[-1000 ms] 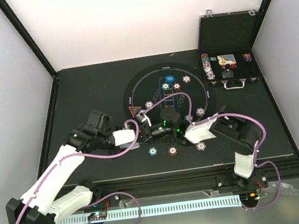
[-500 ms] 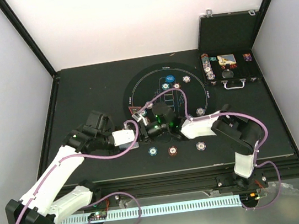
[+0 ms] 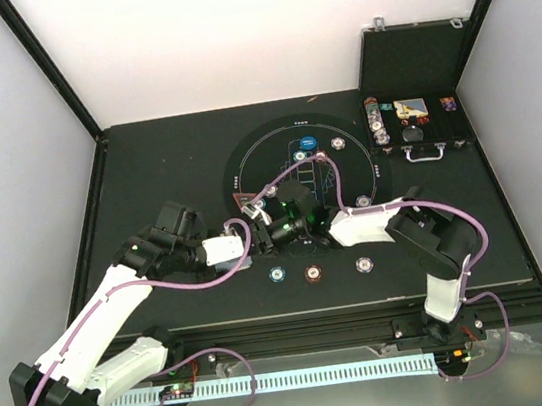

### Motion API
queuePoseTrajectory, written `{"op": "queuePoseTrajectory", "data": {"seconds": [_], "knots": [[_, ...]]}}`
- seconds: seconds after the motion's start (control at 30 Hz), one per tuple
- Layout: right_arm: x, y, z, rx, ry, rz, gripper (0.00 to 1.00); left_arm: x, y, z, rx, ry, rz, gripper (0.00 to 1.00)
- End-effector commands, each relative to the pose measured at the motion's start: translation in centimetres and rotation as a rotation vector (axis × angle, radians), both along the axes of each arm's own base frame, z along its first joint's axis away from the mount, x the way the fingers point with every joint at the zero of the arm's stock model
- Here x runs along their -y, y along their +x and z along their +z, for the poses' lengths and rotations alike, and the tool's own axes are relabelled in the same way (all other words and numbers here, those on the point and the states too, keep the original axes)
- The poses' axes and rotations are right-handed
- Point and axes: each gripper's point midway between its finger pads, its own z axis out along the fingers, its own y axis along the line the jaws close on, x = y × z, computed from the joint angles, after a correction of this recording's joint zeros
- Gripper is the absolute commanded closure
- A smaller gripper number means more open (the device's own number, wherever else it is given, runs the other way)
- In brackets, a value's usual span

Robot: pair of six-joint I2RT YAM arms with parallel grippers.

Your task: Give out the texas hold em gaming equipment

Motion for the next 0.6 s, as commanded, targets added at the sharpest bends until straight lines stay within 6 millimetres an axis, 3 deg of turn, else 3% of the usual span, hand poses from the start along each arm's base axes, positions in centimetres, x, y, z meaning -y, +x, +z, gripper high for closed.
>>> {"op": "queuePoseTrajectory", "data": {"seconds": [0.0,0.3,0.57], "knots": [[2.1,0.8,-1.3,0.001,-0.072,-0.022,0.46,0.0,0.4,1.1,0.036,-0.014,0.011,0.88],[3.3,1.1,-0.4,0.037,-0.089,-0.037,0.52,-0.1,0.7,1.0,0.039,-0.011,0.021,0.89],[3.6,0.9,0.6,0.055,-0.078,-0.045,0.51,0.0,0.8,1.0,0.039,-0.014,0.026,0.89]]}}
